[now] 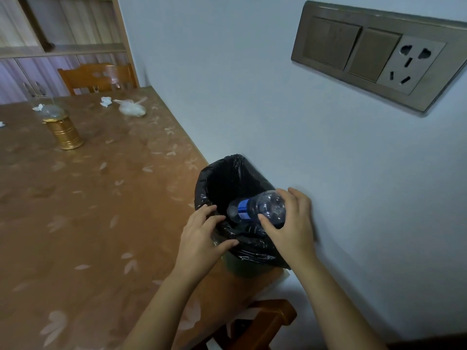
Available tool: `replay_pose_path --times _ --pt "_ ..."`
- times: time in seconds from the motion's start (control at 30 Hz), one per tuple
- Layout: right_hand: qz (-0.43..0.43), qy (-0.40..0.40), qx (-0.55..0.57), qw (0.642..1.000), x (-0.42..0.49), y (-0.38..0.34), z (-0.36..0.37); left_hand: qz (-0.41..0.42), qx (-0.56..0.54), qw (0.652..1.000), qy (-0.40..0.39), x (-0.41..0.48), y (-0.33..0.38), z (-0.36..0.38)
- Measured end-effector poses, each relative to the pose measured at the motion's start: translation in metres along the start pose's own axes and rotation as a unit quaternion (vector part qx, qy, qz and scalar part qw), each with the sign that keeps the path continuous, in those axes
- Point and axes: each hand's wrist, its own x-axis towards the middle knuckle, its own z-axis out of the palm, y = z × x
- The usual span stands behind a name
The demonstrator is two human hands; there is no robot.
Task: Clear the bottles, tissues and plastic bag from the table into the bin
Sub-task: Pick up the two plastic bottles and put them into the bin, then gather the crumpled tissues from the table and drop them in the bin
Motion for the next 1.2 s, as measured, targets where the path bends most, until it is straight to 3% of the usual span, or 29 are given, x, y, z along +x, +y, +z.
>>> replay_pose_path --times 0.33,0.63,1.0,1.2 --pt "-0.046 -0.068 -0.035 0.996 -0.012 -0.005 -0.007 0.000 0.078 0.997 0.016 -0.016 0.013 -0.011" --pt "-0.238 -0.129 -0.077 0.960 -0.035 -0.044 0.003 -0.080 0.207 0.968 0.115 -0.080 0.028 -0.044" --pt "-0.338 -0.215 -0.037 0.916 -0.117 -0.139 0.037 -0.183 0.261 0.924 0.210 -0.199 0.019 -0.125" --pt "-0.375 -0.228 -0.020 0.898 -0.206 -0.214 0.054 -0.224 0.282 0.899 0.248 -0.305 -0.006 -0.182"
